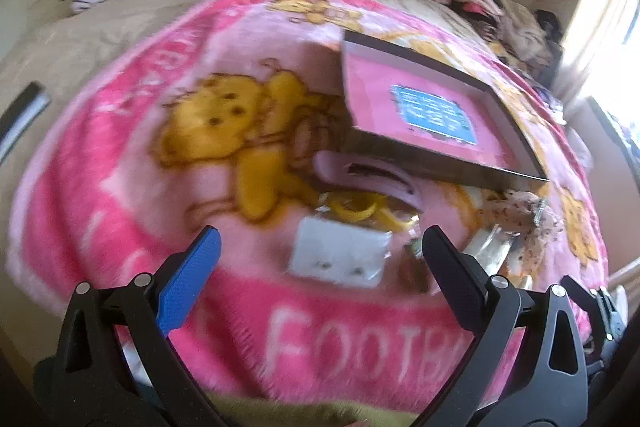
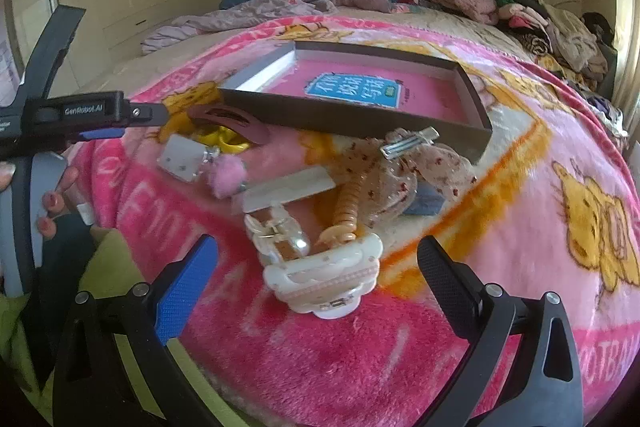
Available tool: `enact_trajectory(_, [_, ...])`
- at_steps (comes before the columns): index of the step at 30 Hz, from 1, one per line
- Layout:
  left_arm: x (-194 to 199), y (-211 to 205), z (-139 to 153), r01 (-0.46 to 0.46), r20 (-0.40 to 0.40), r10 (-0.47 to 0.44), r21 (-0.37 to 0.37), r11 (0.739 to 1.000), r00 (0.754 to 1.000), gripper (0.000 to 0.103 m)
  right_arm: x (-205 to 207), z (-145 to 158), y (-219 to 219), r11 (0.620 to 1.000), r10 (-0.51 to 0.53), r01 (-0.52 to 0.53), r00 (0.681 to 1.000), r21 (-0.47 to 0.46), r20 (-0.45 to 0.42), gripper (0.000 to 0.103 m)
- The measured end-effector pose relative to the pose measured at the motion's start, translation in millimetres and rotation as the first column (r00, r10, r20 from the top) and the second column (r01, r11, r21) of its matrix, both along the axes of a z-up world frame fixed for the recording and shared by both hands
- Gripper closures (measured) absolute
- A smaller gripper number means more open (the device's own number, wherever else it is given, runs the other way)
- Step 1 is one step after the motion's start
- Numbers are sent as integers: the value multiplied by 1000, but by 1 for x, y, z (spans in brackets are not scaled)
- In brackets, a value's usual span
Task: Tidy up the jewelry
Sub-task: 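Grasp the white claw clip with the right tool while the left tool grasps the mauve claw clip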
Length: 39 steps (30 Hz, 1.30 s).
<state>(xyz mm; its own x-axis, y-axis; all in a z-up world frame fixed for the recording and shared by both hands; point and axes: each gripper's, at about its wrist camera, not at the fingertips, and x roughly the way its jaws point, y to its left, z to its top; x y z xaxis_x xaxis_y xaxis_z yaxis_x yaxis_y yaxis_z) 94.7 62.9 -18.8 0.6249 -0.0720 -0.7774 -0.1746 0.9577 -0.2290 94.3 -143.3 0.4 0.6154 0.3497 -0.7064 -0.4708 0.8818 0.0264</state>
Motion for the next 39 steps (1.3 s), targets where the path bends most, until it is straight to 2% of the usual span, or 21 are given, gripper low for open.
enact_trajectory(9, [44, -16, -17, 86, -43, -84, 38, 996, 996, 9, 14, -17, -14, 999, -40, 40, 998, -7, -46, 4])
enact_trajectory(14, [61, -8, -31, 52, -81, -54, -23, 998, 995, 9, 21, -27, -17, 999, -49, 49, 996, 0, -80, 4])
enact_trajectory(21, [72, -10, -41, 70, -94, -81, -114, 991, 992, 9, 26, -39, -12, 1000, -24, 25, 992, 8, -127, 4])
enact_trajectory(30, [75, -14, -47, 74, -100, -85, -109, 991, 991, 11, 24, -43, -8, 1000, 9, -8, 991, 5, -135, 4])
enact_trajectory(33, [75, -13, -45, 70, -98, -81, -109, 992, 992, 23, 25, -44, -7, 1000, 13, -12, 991, 6, -134, 4])
enact_trajectory(34, [74, -11, -44, 71, -89, -82, -121, 990, 993, 36, 25, -44, -8, 1000, 14, -13, 991, 7, -137, 4])
enact_trajectory(35, [72, -9, -42, 72, -79, -83, -136, 988, 993, 44, 25, -44, -8, 1000, 13, -12, 990, 10, -138, 4])
enact_trajectory(39, [67, -2, -36, 64, -47, -74, -185, 981, 996, 57, 25, -45, -8, 1000, 12, -11, 991, 13, -133, 4])
